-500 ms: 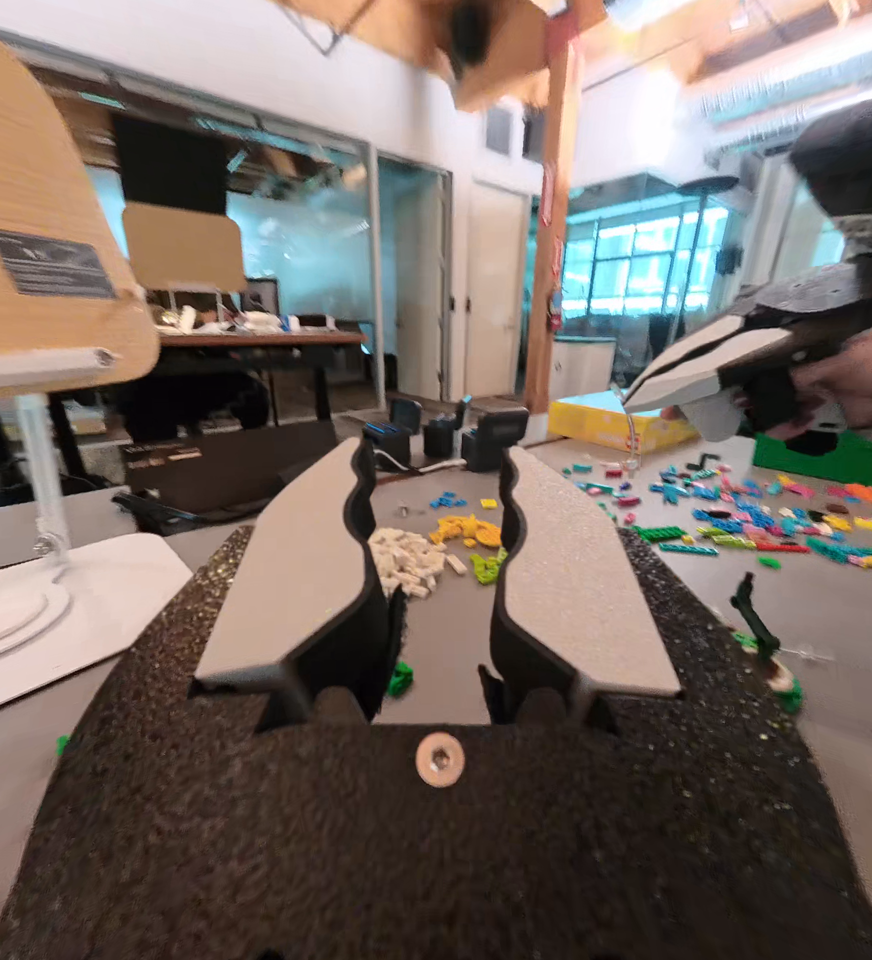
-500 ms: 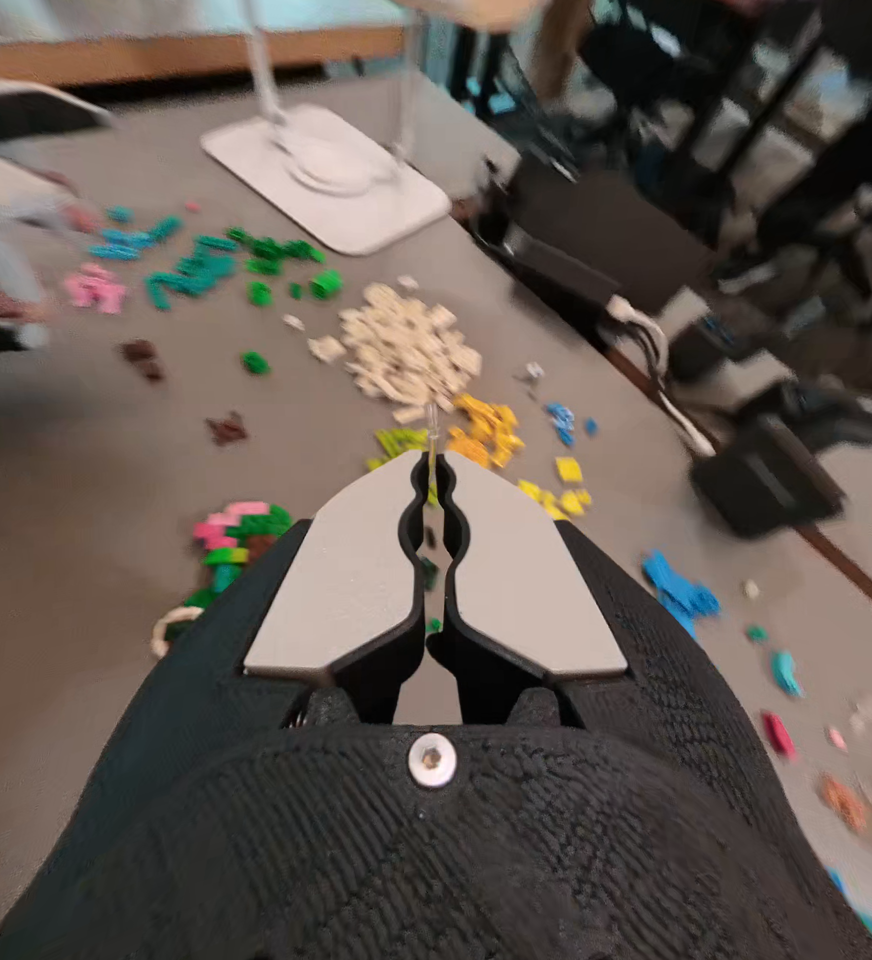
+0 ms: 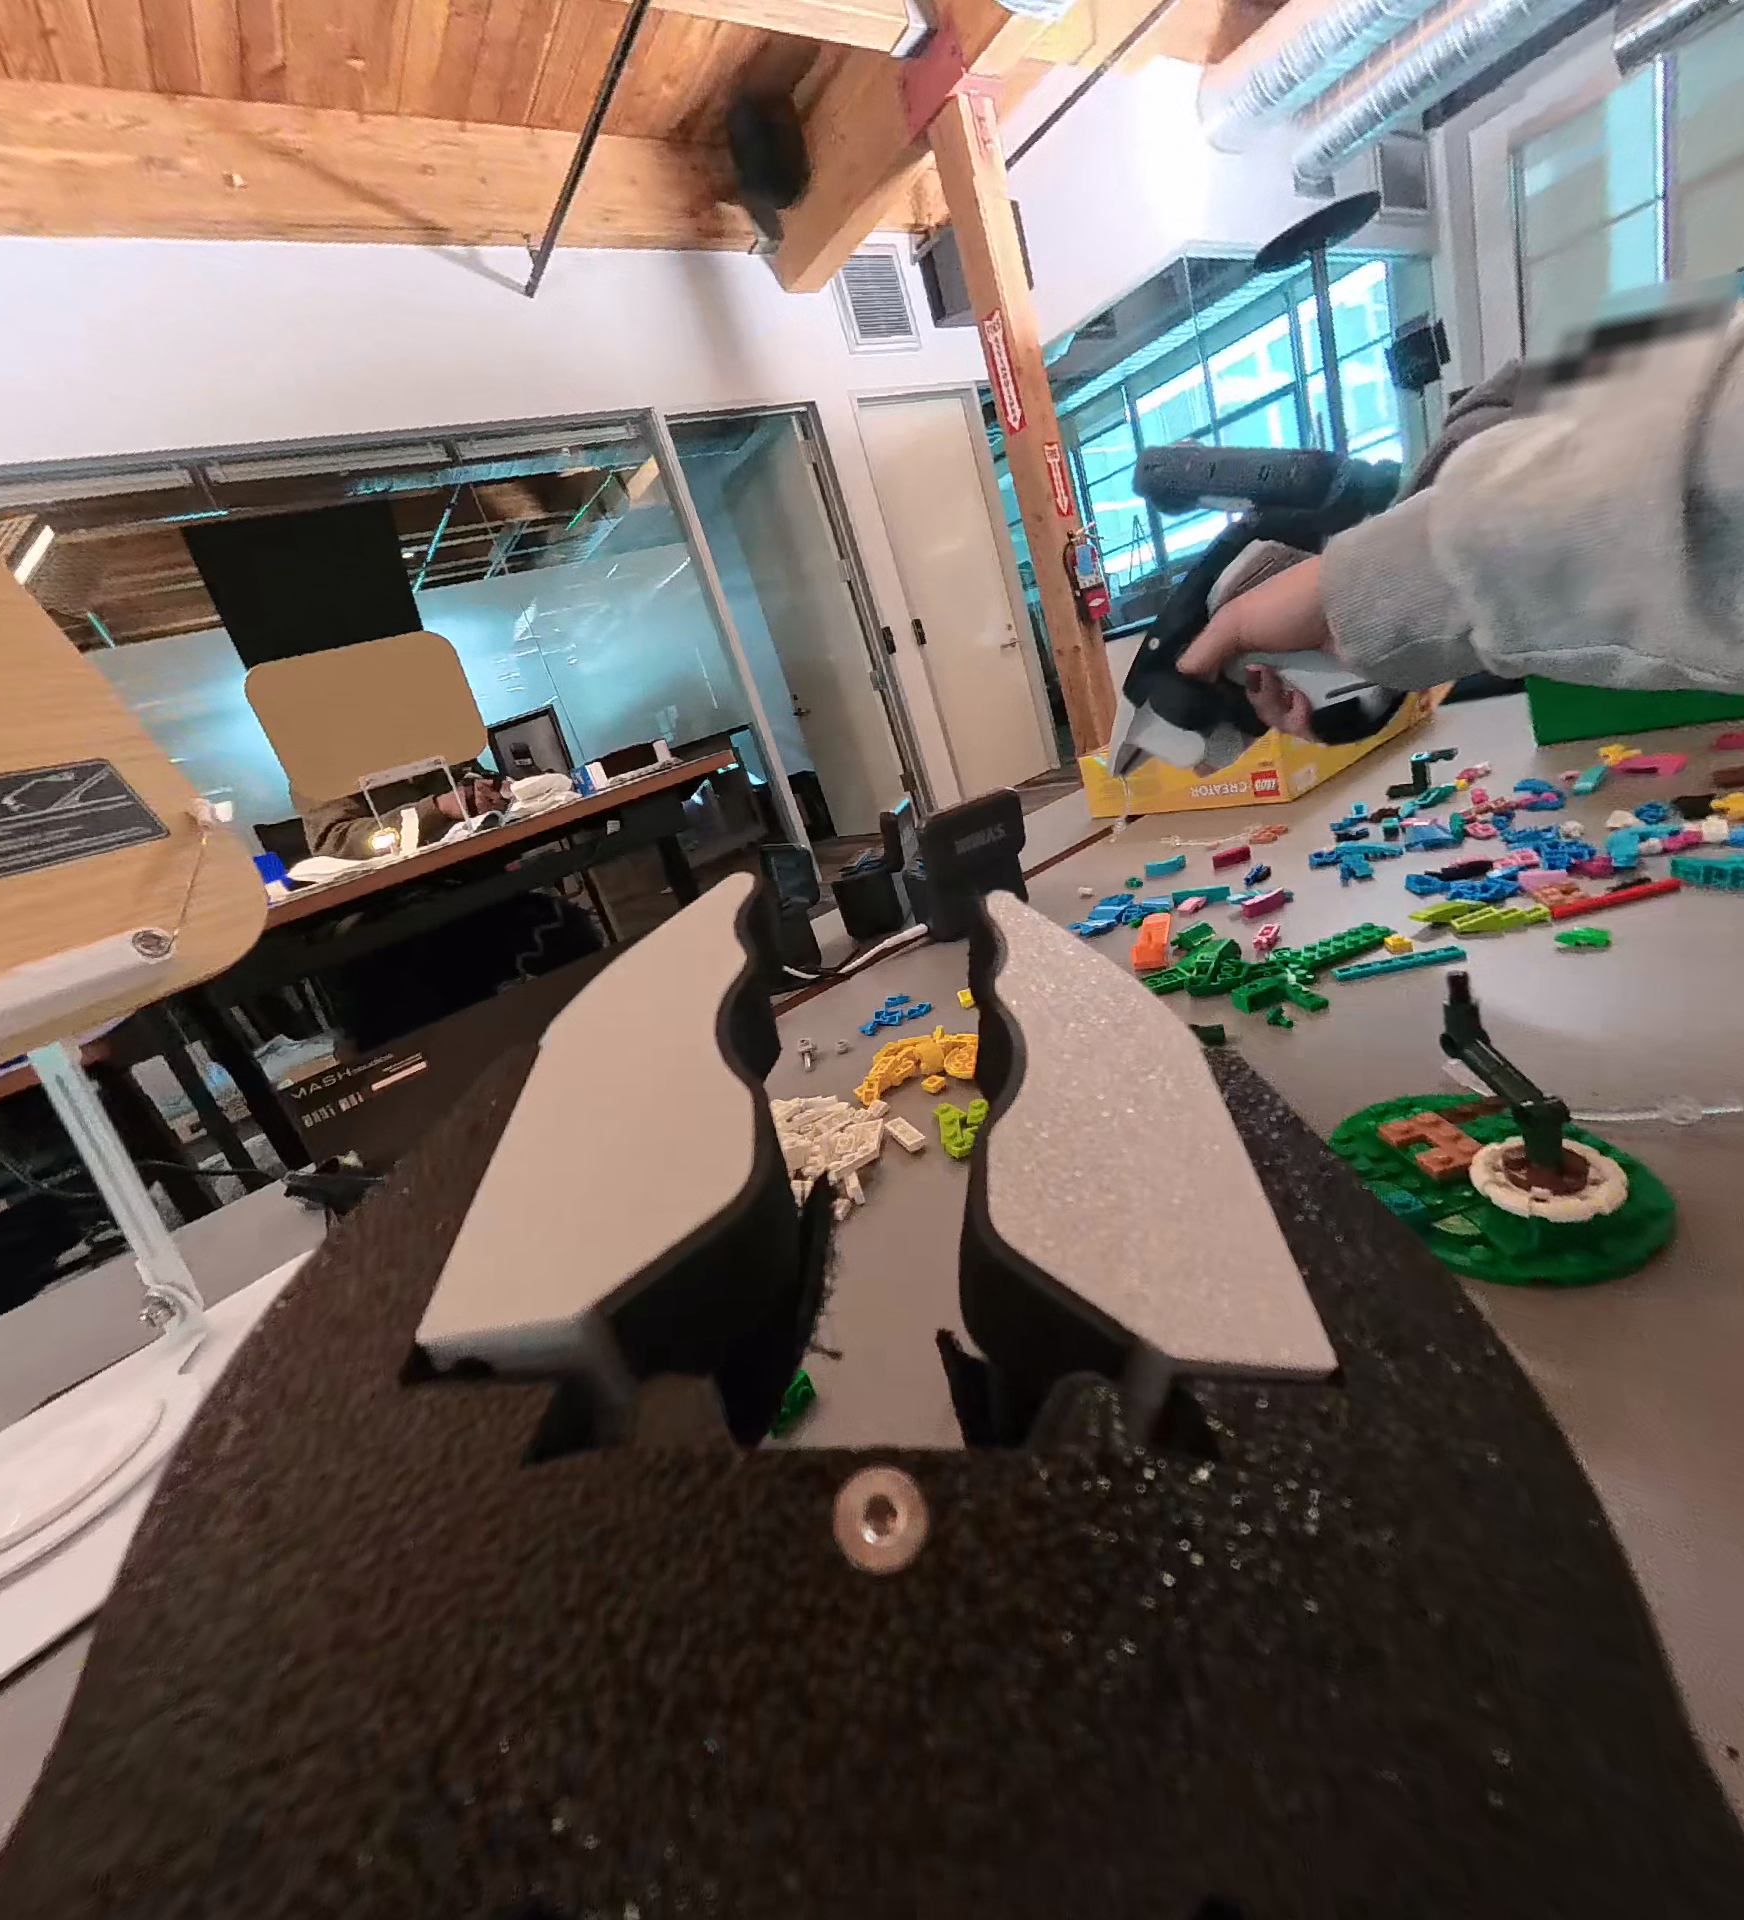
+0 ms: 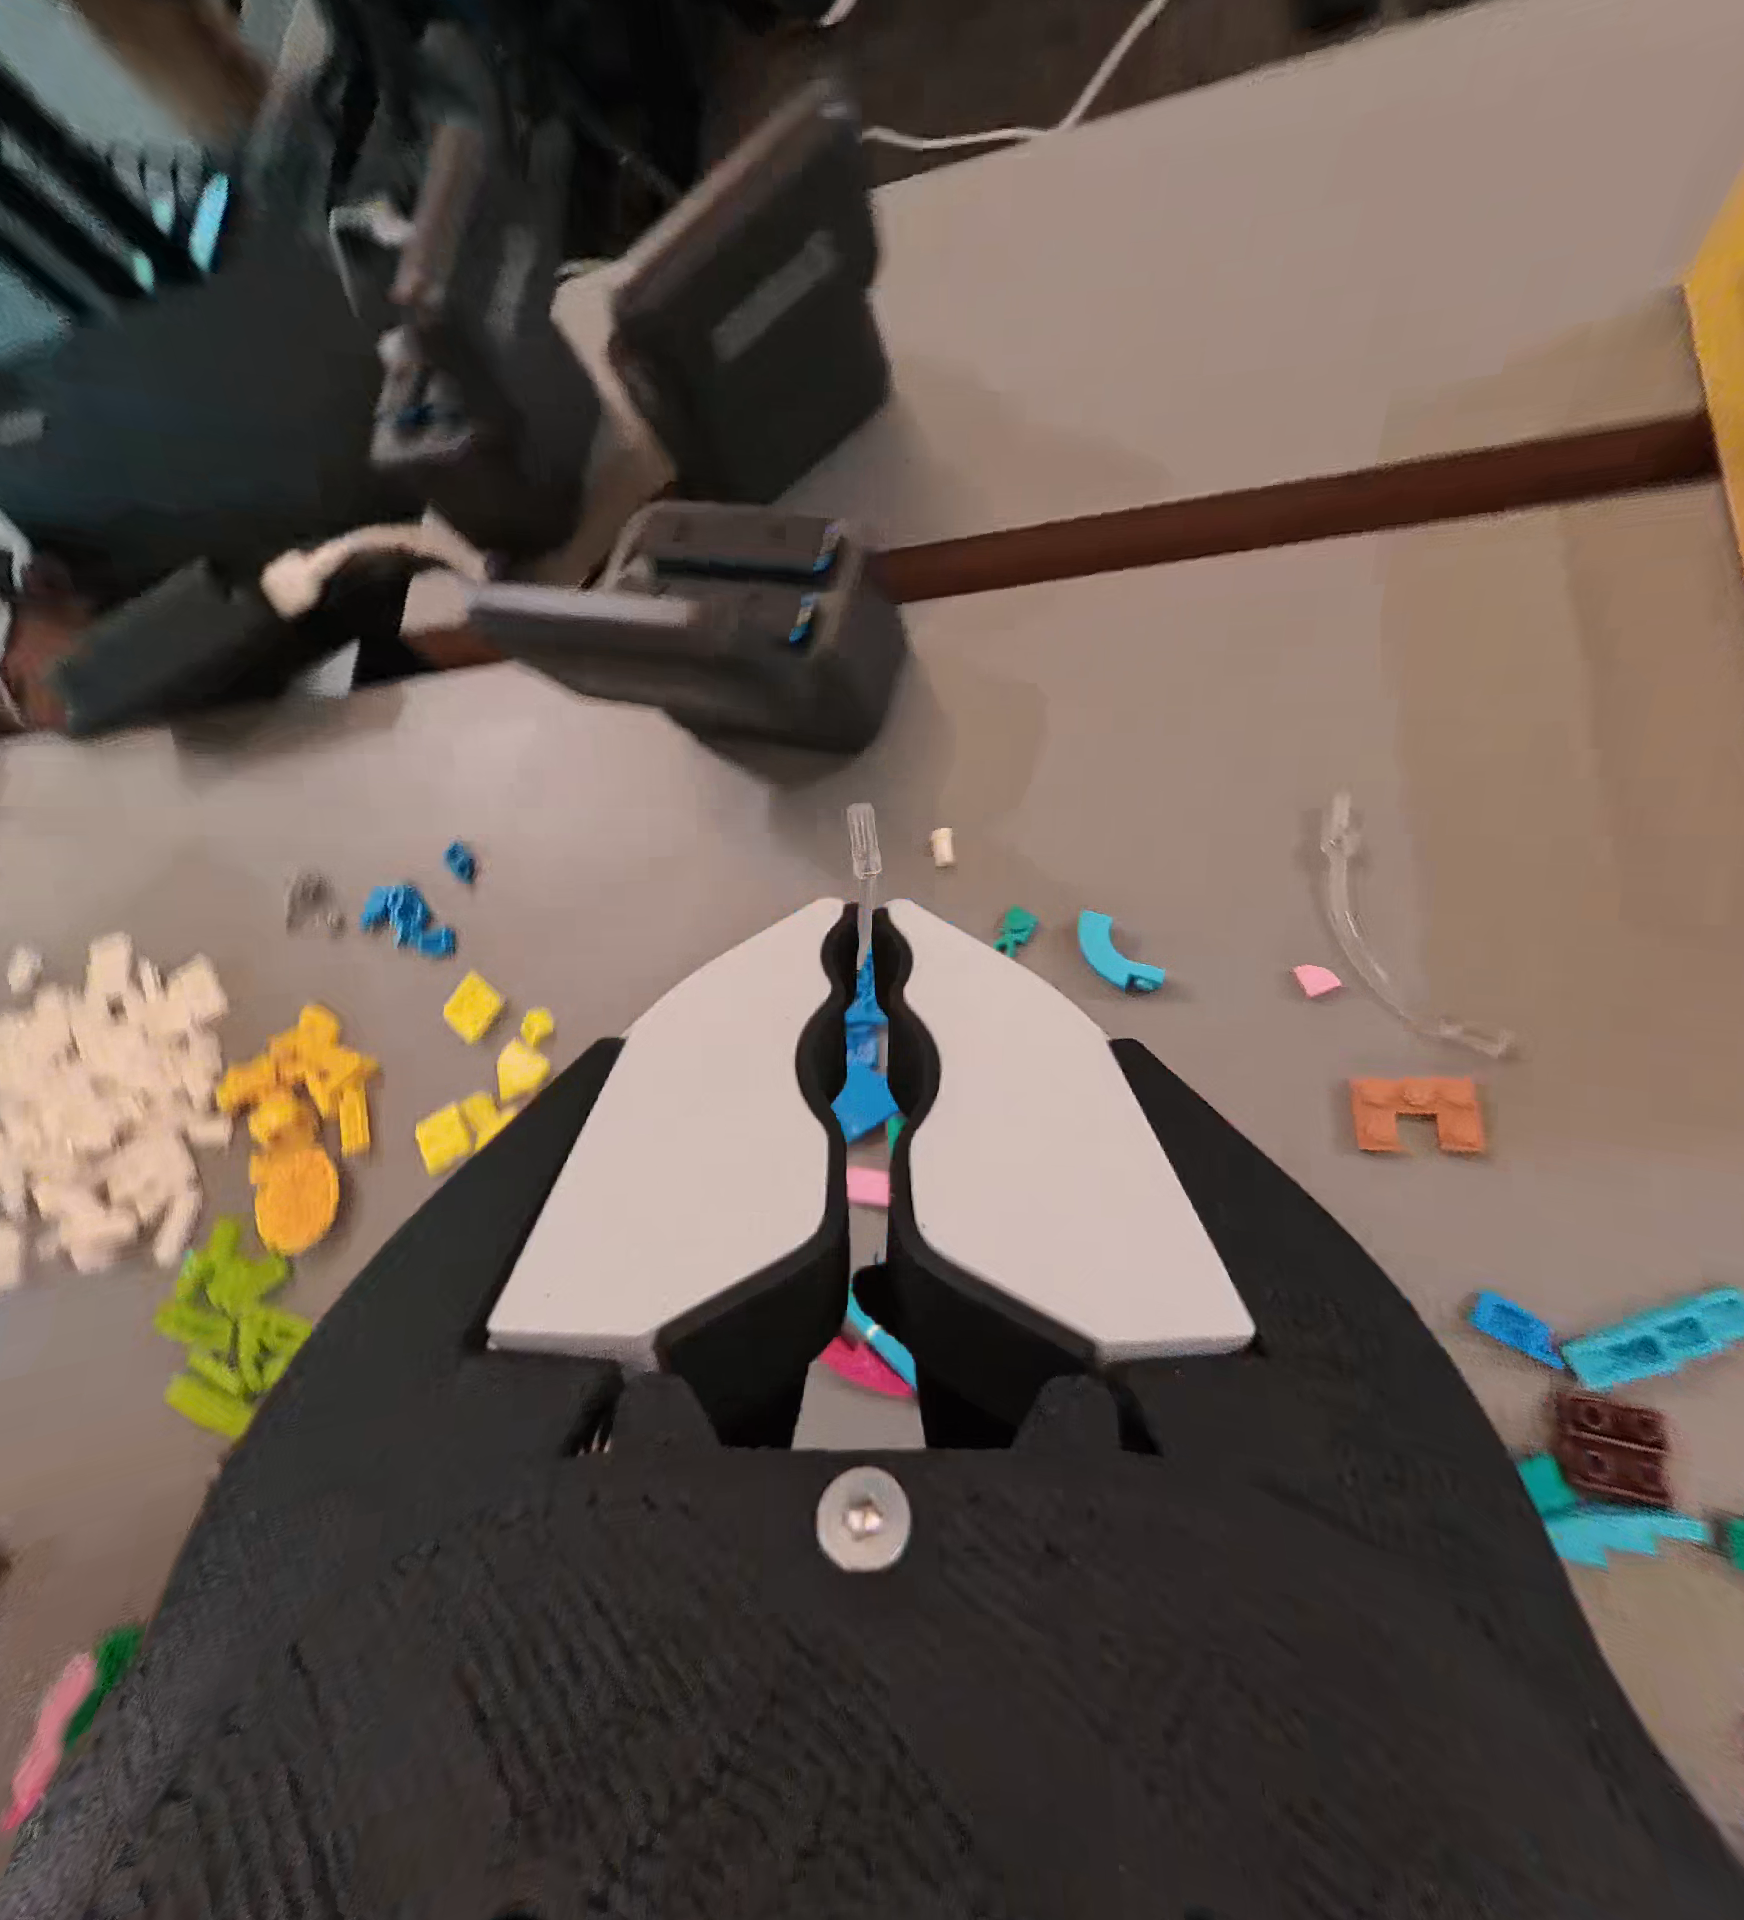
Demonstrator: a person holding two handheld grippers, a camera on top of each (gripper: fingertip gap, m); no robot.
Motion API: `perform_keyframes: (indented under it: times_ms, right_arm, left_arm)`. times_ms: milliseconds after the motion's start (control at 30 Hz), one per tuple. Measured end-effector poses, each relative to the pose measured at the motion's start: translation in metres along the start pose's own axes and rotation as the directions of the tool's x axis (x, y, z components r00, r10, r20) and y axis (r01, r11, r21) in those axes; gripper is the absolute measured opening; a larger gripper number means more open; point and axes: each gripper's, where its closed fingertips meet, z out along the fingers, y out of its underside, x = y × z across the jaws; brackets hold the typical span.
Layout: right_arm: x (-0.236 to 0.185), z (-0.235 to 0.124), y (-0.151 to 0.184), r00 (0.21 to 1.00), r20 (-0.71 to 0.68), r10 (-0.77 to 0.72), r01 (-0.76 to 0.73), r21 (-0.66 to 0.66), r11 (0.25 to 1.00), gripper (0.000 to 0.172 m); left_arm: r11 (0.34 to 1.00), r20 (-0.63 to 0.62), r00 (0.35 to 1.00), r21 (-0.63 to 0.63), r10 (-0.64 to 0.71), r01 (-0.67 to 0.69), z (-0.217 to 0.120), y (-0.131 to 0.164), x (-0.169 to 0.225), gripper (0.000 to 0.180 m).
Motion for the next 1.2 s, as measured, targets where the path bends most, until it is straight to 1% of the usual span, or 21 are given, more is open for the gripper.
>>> perform_keyframes:
  times_ms: [67, 133, 200, 267, 367, 433, 467, 500, 600, 667, 700, 767, 800, 833, 867, 933, 1000, 1033, 1067, 1133, 1200]
  right_arm:
    - [0.017, 0.006, -0.007, 0.99, -0.014, 0.14, -0.139, 0.066, 0.988, 0.002]
    - [0.035, 0.004, -0.019, 0.962, -0.014, 0.273, -0.267, 0.169, 0.949, 0.001]
    - [0.059, 0.001, -0.022, 0.928, -0.05, 0.37, -0.349, 0.234, 0.908, 0.001]
    - [0.08, 0.002, -0.017, 0.894, -0.077, 0.441, -0.411, 0.251, 0.877, 0.001]
    - [0.101, 0.003, -0.01, 0.823, -0.039, 0.567, -0.537, 0.271, 0.799, 0.002]
    - [0.113, 0.002, -0.005, 0.8, -0.052, 0.597, -0.56, 0.292, 0.775, 0.002]
    - [0.118, 0.002, -0.002, 0.804, -0.078, 0.59, -0.547, 0.295, 0.783, 0.002]
    - [0.122, 0.001, -0.001, 0.812, -0.102, 0.574, -0.526, 0.298, 0.797, 0.007]
    - [0.127, -0.006, 0.0, 0.849, -0.186, 0.494, -0.429, 0.304, 0.851, 0.035]
    - [0.112, -0.014, -0.008, 0.899, -0.186, 0.396, -0.326, 0.317, 0.89, 0.04]
    - [0.091, -0.019, -0.014, 0.935, -0.131, 0.331, -0.275, 0.323, 0.905, 0.04]
    - [0.03, -0.033, -0.018, 0.986, 0.043, 0.162, -0.167, 0.317, 0.934, 0.04]
    - [-0.006, -0.042, -0.012, 0.989, 0.14, 0.05, -0.091, 0.301, 0.949, 0.04]
    - [-0.045, -0.053, 0.001, 0.967, 0.243, -0.073, 0.003, 0.28, 0.96, 0.04]
    - [-0.081, -0.064, 0.02, 0.922, 0.337, -0.192, 0.108, 0.251, 0.962, 0.041]
    - [-0.141, -0.089, 0.074, 0.758, 0.518, -0.397, 0.341, 0.203, 0.918, 0.045]
    - [-0.178, -0.112, 0.134, 0.556, 0.656, -0.511, 0.538, 0.184, 0.822, 0.052]
    - [-0.189, -0.121, 0.159, 0.471, 0.687, -0.553, 0.606, 0.203, 0.769, 0.052]
    - [-0.194, -0.125, 0.178, 0.411, 0.69, -0.596, 0.659, 0.227, 0.717, 0.051]
    - [-0.195, -0.125, 0.206, 0.349, 0.663, -0.662, 0.739, 0.24, 0.63, 0.051]
    - [-0.194, -0.123, 0.226, 0.333, 0.671, -0.662, 0.769, 0.214, 0.603, 0.051]
  left_arm:
    - [1.0, -0.002, 1.0, 0.0, 0.013, -0.013, 0.0, 0.0, 0.001, 0.035]
    - [1.0, 0.001, 1.0, -0.001, 0.01, -0.01, 0.0, 0.001, 0.0, 0.035]
    - [1.0, 0.006, 1.0, -0.004, -0.002, 0.002, 0.0, 0.001, -0.002, 0.035]
    - [1.0, 0.009, 1.0, -0.009, -0.012, 0.012, 0.001, 0.002, -0.003, 0.034]
    - [1.0, 0.019, 1.0, -0.013, 0.011, -0.011, 0.001, 0.002, -0.006, 0.034]
    - [1.0, 0.021, 1.0, -0.013, 0.015, -0.015, 0.001, 0.003, -0.007, 0.034]
    - [1.0, 0.021, 1.0, -0.016, 0.014, -0.013, 0.001, 0.003, -0.007, 0.035]
    - [1.0, 0.02, 1.0, -0.021, 0.012, -0.011, 0.002, 0.004, -0.007, 0.035]
    - [0.999, 0.013, 1.0, -0.034, 0.007, -0.006, 0.002, 0.006, -0.006, 0.035]
    - [0.999, 0.009, 1.0, -0.039, 0.003, -0.002, 0.002, 0.006, -0.006, 0.035]
    - [0.999, 0.004, 1.0, -0.041, 0.0, 0.0, 0.002, 0.006, -0.005, 0.034]
    - [0.999, 0.0, 1.0, -0.044, -0.007, 0.007, 0.001, 0.005, -0.005, 0.035]
    - [0.999, -0.004, 1.0, -0.043, -0.012, 0.012, 0.001, 0.005, -0.004, 0.034]
    - [0.999, -0.011, 1.0, -0.044, -0.018, 0.018, 0.001, 0.005, -0.003, 0.034]
    - [0.999, -0.017, 1.0, -0.048, -0.02, 0.02, 0.002, 0.005, -0.001, 0.034]
    - [0.998, -0.023, 1.0, -0.055, -0.013, 0.012, 0.002, 0.006, 0.001, 0.034]
    - [0.998, -0.046, 0.999, -0.065, -0.009, 0.006, 0.002, 0.007, 0.006, 0.033]
    - [0.998, -0.067, 0.998, -0.066, -0.013, 0.008, 0.002, 0.007, 0.01, 0.032]
    - [0.998, -0.102, 0.995, -0.067, -0.02, 0.013, 0.002, 0.007, 0.016, 0.03]
    - [0.996, -0.182, 0.982, -0.087, -0.043, 0.028, 0.002, 0.009, 0.031, 0.03]
    - [0.99, -0.294, 0.953, -0.138, -0.073, 0.033, 0.001, 0.016, 0.053, 0.031]
